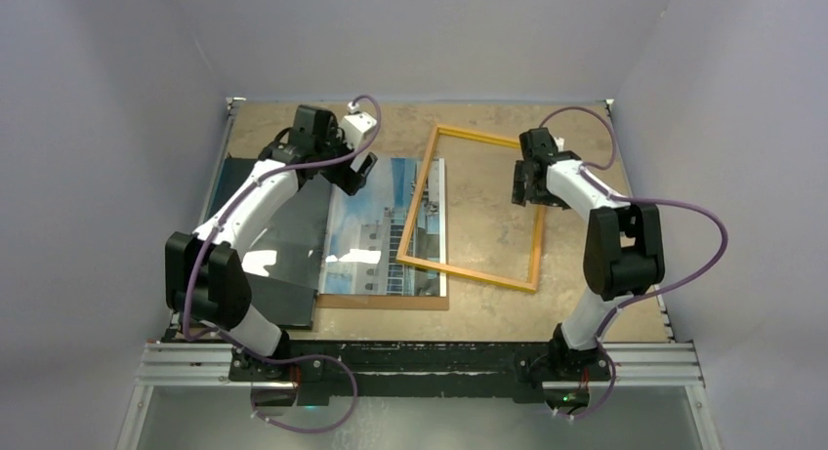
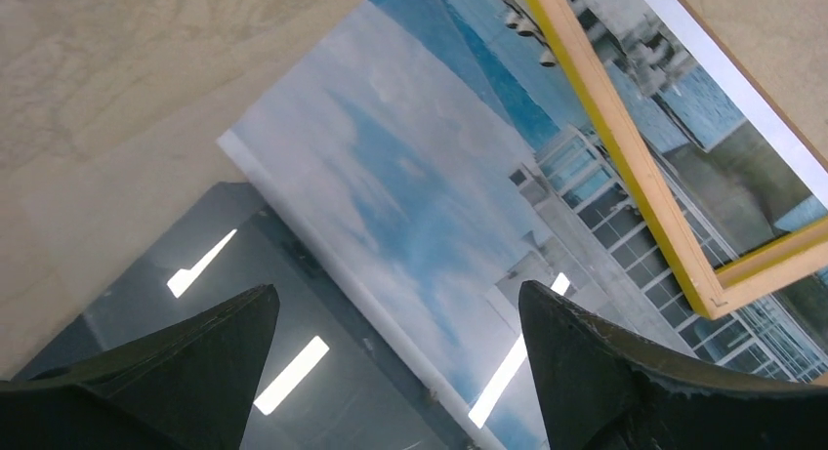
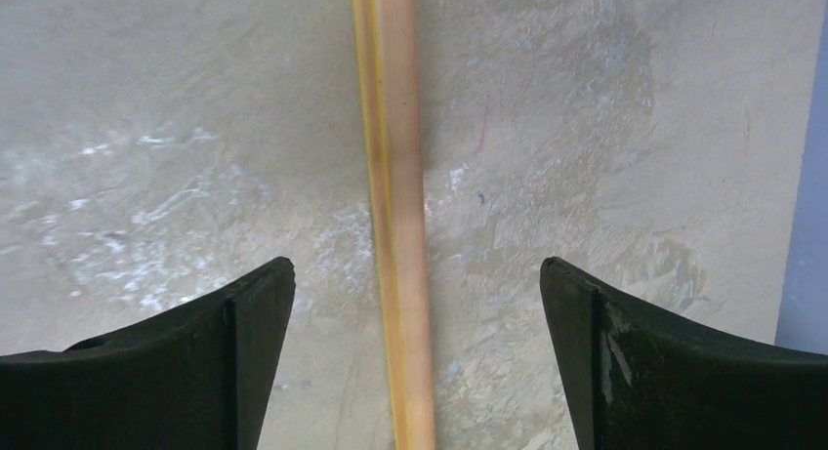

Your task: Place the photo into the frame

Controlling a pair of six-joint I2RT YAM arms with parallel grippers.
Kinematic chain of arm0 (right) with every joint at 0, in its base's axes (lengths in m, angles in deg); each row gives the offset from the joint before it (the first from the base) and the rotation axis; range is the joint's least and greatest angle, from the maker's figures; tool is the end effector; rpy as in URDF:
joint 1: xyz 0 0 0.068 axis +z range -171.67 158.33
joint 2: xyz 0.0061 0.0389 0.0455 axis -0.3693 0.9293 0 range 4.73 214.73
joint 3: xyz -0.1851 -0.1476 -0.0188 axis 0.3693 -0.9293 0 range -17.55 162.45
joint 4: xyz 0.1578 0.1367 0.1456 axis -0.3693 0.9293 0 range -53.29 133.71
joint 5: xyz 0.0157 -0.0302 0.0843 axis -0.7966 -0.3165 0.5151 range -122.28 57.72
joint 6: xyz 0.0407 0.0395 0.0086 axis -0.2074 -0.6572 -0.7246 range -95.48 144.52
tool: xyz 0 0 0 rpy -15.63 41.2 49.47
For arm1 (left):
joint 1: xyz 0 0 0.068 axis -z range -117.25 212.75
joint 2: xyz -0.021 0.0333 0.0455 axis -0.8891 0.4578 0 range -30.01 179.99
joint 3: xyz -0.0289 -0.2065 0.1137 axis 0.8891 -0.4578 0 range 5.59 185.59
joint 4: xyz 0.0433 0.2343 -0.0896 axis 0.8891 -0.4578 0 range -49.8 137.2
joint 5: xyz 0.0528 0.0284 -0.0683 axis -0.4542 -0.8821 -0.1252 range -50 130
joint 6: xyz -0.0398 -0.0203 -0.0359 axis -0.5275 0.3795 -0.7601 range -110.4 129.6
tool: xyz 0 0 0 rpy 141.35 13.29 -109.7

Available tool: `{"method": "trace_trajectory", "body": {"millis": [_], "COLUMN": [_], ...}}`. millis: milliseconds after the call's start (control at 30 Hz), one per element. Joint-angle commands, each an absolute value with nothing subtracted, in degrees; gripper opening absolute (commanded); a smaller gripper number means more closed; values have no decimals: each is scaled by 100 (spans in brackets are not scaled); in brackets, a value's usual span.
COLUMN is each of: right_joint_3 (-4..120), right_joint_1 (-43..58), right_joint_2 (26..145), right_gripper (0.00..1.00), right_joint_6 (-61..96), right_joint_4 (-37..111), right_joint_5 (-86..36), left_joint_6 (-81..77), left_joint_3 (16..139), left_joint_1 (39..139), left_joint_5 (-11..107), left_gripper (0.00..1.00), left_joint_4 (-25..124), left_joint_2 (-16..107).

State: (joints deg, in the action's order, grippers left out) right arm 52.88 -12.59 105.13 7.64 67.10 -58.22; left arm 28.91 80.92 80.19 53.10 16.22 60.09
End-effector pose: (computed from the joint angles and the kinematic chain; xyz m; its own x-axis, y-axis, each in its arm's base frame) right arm 0.3499 0.0379 0.1743 -0.8004 0.1366 -0.5837 0.3178 0.9223 -0.2200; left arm 0.3260 -0.1121 0.2569 -0.4986 0.4941 -0.7122 0.6438 0.7613 0.0774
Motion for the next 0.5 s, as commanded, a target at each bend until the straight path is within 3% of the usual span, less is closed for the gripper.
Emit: {"method": "trace_trajectory", "body": {"millis": [0,133,300,367,467], "right_joint_3": [5789,6502,5613,5548,6162], "right_joint_1": [-961,-411,-566,-435,125], "right_joint_2": [9810,9523,9075,9184,9706], "right_gripper": [99,99,99,99,99], "right_joint_6": [601,228,-979,-1116,-956], "right_joint_4": [6489,6347,3652,2952,3538], "right_joint_5": [-6002,-5394,-1910,-1821,-2425], "left_joint_6": [2923,3173,3164,3023,2999], "left_joint_3": [8728,9131,9822,10213,10926], "left_joint_1": [7722,7614,6801,6363,5663], "left_joint_5": [4976,4061,4315,4528,4940], "left_gripper": [93,99,100,100,100], "left_joint_4": [1408,1154,632,277,-346], "left_joint_2": [5960,5929,6387,6796,7615]}}
